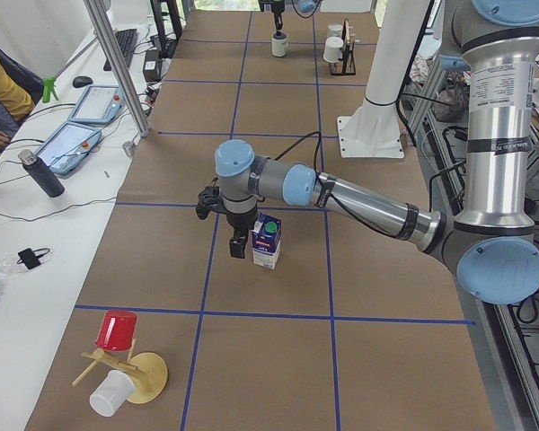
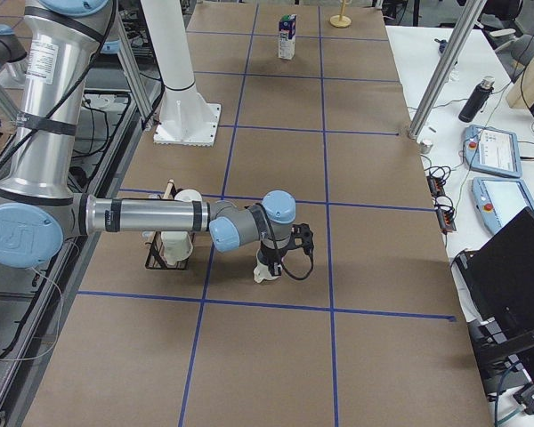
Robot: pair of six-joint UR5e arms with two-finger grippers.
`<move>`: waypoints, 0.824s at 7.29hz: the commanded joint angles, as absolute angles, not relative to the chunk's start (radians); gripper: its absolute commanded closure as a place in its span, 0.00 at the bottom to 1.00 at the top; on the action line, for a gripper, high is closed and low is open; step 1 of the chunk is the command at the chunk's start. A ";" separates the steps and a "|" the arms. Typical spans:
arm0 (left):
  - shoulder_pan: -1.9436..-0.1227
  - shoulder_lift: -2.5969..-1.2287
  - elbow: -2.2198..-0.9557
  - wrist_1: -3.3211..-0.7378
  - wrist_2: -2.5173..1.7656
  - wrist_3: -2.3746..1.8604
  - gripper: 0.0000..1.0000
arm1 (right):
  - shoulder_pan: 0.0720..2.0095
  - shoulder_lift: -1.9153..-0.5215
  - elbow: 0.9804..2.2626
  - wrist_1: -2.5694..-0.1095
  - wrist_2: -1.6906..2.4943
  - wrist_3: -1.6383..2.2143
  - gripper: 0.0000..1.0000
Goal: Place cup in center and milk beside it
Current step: 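Lift the white mug with the right gripper and carry it toward the table center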
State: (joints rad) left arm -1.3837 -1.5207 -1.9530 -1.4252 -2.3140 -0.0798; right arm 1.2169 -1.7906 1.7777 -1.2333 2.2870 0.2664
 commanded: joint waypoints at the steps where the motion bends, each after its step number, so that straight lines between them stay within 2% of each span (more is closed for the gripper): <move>1: -1.384 -1.522 -1.954 -1.427 -2.315 -0.080 0.02 | 1.235 -1.770 1.876 -1.270 2.304 0.309 1.00; 3: -1.384 -1.520 -1.951 -1.433 -2.313 -0.078 0.02 | 1.179 -1.543 1.878 -1.398 2.319 0.505 1.00; 6: -1.384 -1.520 -1.948 -1.448 -2.310 -0.080 0.02 | 0.894 -1.187 1.865 -1.532 2.184 0.982 1.00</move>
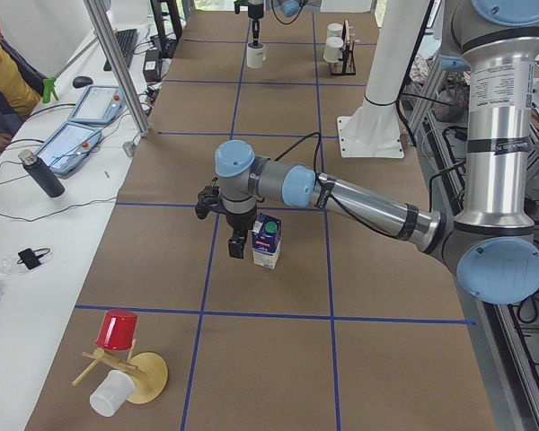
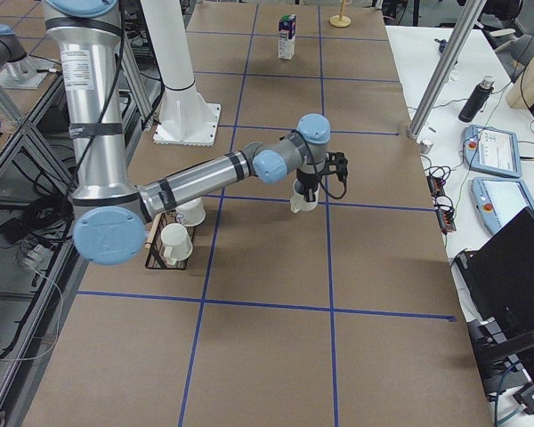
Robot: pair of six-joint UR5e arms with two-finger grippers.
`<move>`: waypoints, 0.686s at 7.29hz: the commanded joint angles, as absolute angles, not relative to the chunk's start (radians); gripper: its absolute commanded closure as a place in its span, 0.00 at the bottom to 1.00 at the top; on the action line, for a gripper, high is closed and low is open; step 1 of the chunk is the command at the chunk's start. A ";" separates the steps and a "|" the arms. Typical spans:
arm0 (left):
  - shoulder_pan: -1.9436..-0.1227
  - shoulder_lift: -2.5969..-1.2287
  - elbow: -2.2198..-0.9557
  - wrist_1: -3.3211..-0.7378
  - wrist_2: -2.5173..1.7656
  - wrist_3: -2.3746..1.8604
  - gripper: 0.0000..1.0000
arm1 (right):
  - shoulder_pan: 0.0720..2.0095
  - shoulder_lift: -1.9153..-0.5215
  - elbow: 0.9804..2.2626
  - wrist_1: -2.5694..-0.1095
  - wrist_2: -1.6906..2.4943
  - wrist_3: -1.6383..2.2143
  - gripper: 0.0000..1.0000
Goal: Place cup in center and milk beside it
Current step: 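Lift the white mug with the right gripper and carry it toward the table center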
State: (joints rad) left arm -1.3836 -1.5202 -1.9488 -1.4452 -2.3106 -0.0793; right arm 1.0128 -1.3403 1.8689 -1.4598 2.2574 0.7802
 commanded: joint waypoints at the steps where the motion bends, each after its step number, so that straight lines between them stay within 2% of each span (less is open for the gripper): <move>1: -1.384 -1.520 -1.947 -1.447 -2.309 -0.080 0.02 | 0.826 -1.055 1.844 -1.642 2.122 1.020 1.00; 3: -1.384 -1.520 -1.948 -1.447 -2.309 -0.080 0.02 | 0.770 -0.913 1.740 -1.649 2.097 1.154 1.00; 5: -1.381 -1.522 -1.941 -1.448 -2.310 -0.080 0.02 | 0.758 -0.841 1.630 -1.644 2.097 1.158 1.00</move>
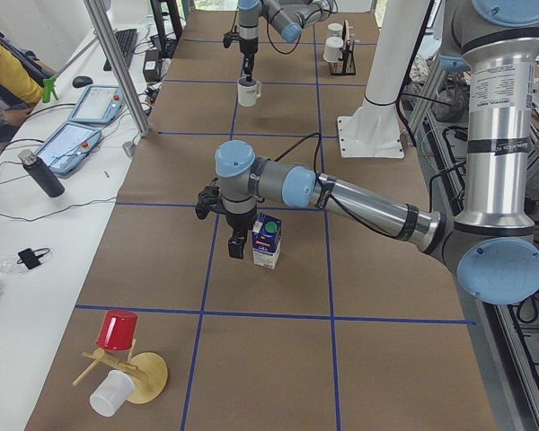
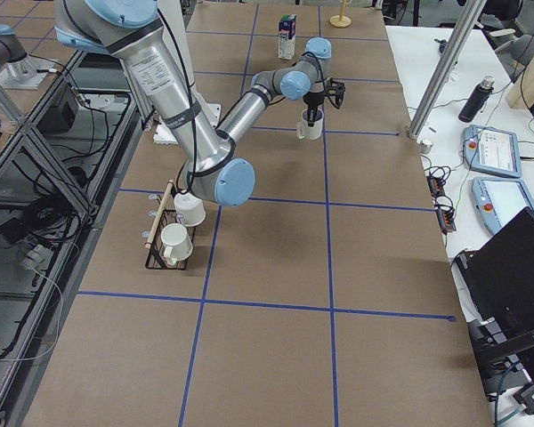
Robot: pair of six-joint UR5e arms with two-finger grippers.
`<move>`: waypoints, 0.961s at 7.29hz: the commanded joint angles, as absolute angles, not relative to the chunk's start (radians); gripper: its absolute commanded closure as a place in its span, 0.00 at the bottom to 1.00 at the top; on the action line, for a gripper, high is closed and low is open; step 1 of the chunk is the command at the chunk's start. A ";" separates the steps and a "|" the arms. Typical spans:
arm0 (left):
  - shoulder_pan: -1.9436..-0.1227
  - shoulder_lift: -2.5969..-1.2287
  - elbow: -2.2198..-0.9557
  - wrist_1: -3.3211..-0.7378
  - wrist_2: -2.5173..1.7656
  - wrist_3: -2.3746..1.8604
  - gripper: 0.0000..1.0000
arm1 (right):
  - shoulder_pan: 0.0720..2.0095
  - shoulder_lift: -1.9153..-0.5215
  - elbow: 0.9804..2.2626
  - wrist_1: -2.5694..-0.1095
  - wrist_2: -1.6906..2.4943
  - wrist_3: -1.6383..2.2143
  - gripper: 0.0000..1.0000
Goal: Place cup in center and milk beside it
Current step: 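Lift the white mug with the right gripper and carry it toward the table center, then lower the white mug onto the center grid crossing and open the right gripper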
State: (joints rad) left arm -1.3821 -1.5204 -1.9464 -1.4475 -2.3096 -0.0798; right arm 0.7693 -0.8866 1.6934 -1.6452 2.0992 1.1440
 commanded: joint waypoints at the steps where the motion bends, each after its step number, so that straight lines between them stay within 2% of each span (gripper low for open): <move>1: -1.382 -1.525 -1.939 -1.448 -2.309 -0.080 0.02 | 0.747 -0.828 1.606 -1.634 2.097 1.158 1.00; 3: -1.381 -1.526 -1.939 -1.448 -2.313 -0.134 0.02 | 0.729 -0.761 1.473 -1.510 2.098 1.263 1.00; 7: -1.379 -1.543 -1.924 -1.477 -2.310 -0.184 0.02 | 0.692 -0.706 1.350 -1.457 2.095 1.282 1.00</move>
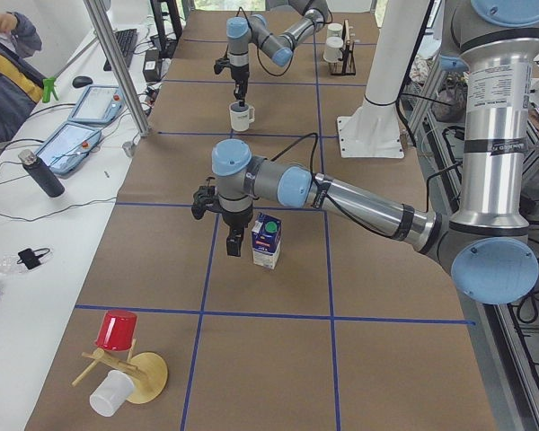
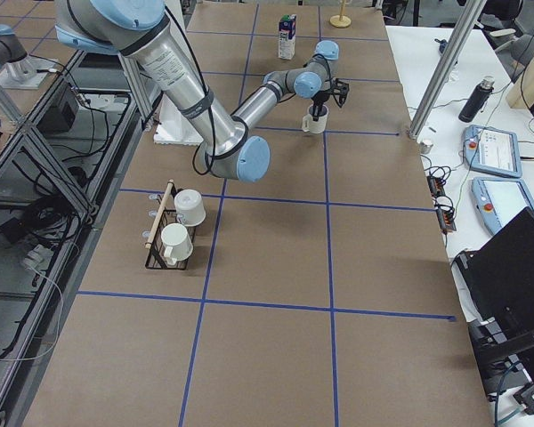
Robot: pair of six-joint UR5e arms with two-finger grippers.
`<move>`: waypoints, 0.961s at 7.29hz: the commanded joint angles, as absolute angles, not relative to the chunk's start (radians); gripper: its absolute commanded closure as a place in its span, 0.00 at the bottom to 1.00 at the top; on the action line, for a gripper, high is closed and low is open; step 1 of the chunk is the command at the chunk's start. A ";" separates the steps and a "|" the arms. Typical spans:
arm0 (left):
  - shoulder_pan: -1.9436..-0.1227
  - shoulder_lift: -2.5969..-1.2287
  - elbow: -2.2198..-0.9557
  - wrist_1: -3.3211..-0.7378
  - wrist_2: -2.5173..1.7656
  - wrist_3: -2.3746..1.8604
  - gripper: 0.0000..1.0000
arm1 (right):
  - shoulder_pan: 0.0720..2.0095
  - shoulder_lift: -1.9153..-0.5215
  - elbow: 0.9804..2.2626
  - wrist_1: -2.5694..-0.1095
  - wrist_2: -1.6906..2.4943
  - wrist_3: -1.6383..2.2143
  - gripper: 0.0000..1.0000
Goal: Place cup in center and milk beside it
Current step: 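Lower the white mug onto the center grid crossing and open the right gripper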
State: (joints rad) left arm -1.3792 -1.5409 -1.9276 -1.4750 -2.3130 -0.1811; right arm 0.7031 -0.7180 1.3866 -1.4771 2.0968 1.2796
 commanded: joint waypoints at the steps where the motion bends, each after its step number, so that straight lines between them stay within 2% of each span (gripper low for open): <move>1: -1.379 -1.542 -1.925 -1.477 -2.310 -0.186 0.02 | 0.686 -0.689 1.327 -1.456 2.094 1.282 1.00; 4: -1.378 -1.543 -1.917 -1.480 -2.310 -0.186 0.02 | 0.687 -0.678 1.325 -1.453 2.095 1.285 1.00; 5: -1.378 -1.543 -1.917 -1.480 -2.310 -0.187 0.02 | 0.687 -0.684 1.319 -1.453 2.094 1.282 0.61; 6: -1.378 -1.543 -1.919 -1.480 -2.310 -0.187 0.02 | 0.687 -0.683 1.319 -1.453 2.092 1.284 0.54; 7: -1.378 -1.543 -1.922 -1.480 -2.313 -0.199 0.02 | 0.686 -0.681 1.319 -1.453 2.092 1.282 0.15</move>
State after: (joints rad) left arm -1.3775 -1.5431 -1.9193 -1.4802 -2.3108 -0.1896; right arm 0.6868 -0.6819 1.3202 -1.4527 2.0931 1.2833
